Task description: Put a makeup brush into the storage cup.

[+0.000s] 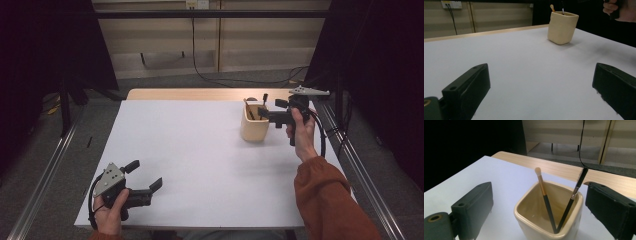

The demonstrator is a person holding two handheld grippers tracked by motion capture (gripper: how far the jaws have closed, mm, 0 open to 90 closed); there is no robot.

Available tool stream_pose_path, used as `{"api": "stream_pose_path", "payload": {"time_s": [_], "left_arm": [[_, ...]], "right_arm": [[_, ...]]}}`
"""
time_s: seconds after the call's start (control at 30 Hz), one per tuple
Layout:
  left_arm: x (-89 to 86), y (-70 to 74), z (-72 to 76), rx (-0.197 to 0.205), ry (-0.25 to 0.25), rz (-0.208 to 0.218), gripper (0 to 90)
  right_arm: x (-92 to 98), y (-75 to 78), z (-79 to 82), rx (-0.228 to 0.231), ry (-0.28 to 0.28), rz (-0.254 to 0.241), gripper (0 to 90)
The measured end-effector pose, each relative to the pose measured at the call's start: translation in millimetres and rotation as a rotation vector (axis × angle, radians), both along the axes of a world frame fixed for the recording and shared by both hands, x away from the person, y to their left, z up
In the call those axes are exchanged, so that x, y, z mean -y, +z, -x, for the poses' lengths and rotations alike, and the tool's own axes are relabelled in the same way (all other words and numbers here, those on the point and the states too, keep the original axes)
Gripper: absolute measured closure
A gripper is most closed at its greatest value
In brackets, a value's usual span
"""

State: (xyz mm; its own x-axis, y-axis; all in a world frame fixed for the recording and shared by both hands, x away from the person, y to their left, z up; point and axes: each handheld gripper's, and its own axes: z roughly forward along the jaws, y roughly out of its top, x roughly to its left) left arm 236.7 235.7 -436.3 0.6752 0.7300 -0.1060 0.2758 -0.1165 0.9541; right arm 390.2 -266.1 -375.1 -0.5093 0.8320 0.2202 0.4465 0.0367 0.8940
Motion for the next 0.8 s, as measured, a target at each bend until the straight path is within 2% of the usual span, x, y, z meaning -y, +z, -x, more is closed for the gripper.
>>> {"api": "stream_pose_path", "payload": {"time_s": [0.13,0.3,0.57,0.8], "left_arm": [[-0.3,0.0,-0.1,0.0,0.001,0.0,1.3],[-0.8,0.6,1.5,0.002,0.002,-0.002,1.3],[-1.5,0.6,1.5,0.004,0.003,0.0,1.1],[-1.5,1.4,2.1,0.008,0.003,-0.002,1.2]], "right_arm": [[1.4,-2.3,4.3,-0.002,-0.024,0.02,9.3],[-1.1,-4.4,12.2,0.03,-0.047,0.043,7.1],[0.7,-3.9,26.5,0.07,-0.06,0.011,5.6],[2.5,-8.9,42.0,0.083,-0.07,0.03,6.0]]}}
